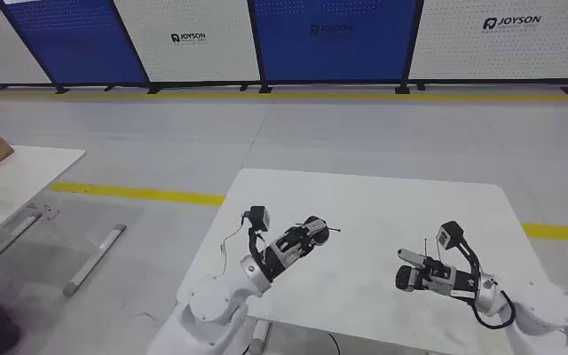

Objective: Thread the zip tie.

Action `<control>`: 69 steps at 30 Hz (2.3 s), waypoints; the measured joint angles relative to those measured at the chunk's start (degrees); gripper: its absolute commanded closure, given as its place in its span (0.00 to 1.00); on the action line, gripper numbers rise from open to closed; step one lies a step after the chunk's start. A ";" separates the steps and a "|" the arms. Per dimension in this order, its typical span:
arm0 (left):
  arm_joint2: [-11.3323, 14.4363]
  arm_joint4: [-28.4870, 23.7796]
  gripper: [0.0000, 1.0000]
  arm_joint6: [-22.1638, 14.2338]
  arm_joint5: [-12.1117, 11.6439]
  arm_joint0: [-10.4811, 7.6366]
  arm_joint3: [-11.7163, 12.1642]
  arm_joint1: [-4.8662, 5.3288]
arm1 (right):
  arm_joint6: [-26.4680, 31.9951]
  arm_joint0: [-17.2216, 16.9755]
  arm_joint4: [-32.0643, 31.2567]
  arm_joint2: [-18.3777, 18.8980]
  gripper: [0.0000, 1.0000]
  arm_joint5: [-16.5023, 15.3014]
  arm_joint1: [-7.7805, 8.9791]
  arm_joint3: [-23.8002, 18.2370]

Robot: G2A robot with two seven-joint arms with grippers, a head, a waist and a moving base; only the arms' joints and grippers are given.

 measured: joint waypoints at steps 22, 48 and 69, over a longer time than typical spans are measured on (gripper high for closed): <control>-1.54 3.24 1.00 0.94 -0.35 5.18 -3.38 0.85 | 0.00 0.00 0.00 0.00 0.00 0.00 0.00 0.00; 7.07 3.26 1.00 9.80 12.62 -9.97 17.81 -0.64 | 0.00 0.00 0.00 0.00 0.00 0.00 0.00 0.00; -1.45 1.84 1.00 4.64 -6.62 4.98 -6.09 0.83 | 0.00 0.00 0.00 0.00 0.00 0.00 0.00 0.00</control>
